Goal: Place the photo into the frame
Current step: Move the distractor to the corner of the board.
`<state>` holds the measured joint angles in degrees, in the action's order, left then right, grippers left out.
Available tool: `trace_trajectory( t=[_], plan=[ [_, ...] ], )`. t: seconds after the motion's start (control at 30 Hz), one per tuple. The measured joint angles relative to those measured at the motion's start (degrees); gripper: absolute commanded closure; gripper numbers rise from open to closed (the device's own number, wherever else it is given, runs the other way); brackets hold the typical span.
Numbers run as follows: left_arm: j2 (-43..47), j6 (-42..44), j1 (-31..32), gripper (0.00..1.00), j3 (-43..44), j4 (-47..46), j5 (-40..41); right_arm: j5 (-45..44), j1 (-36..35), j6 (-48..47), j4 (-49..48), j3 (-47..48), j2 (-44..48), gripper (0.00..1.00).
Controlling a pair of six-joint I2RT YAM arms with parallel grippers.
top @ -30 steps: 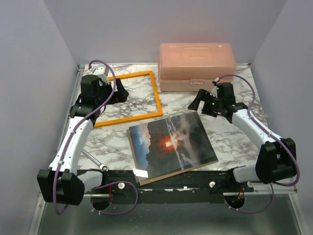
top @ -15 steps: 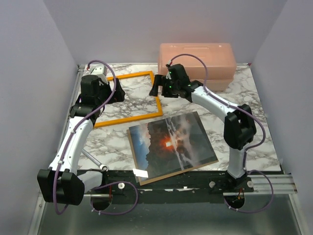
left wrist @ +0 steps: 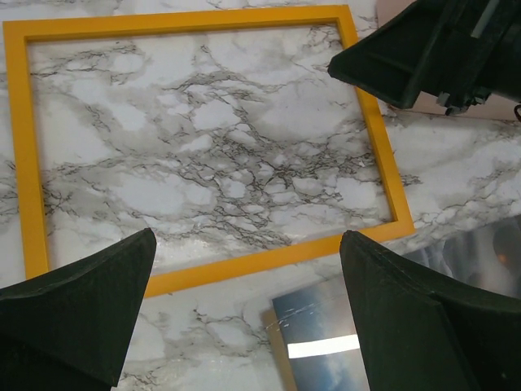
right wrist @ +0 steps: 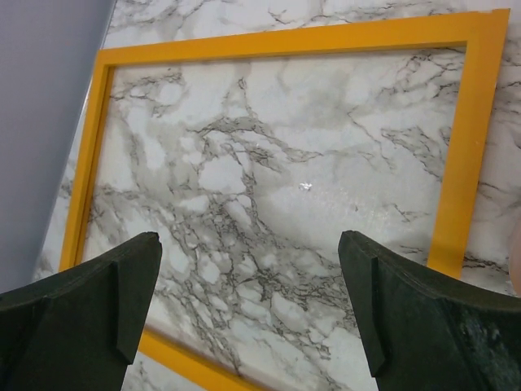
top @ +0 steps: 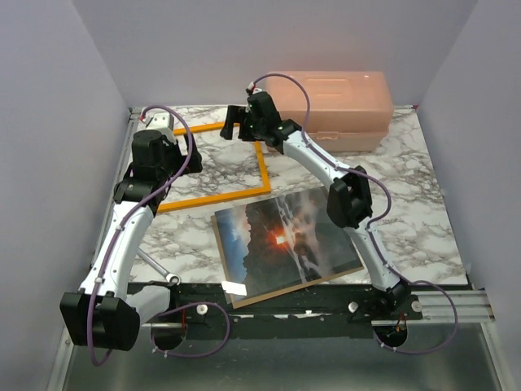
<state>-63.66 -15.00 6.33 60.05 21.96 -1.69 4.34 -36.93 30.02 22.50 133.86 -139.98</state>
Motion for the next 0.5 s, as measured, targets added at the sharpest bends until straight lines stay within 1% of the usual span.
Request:
trace_trajectory(
  t=[0.13,0.33,0.5],
  plan=[
    [0.02,0.22,0.0,0.01,-0.24,0.02,-0.02,-5.35,-0.9,0.13,-0.17,2.95,-3.06,0.0],
    [-0.04,0.22,0.07,0.02,-0.46,0.0,-0.39,-14.6,-2.19,-0.35,-0.28,2.99,-4.7,0.0],
    [-0.26,0.22,0.07,0.02,-0.46,0.02,-0.44,-24.59,-2.03,-1.79,-0.5,2.08,-4.68,0.0]
  ],
)
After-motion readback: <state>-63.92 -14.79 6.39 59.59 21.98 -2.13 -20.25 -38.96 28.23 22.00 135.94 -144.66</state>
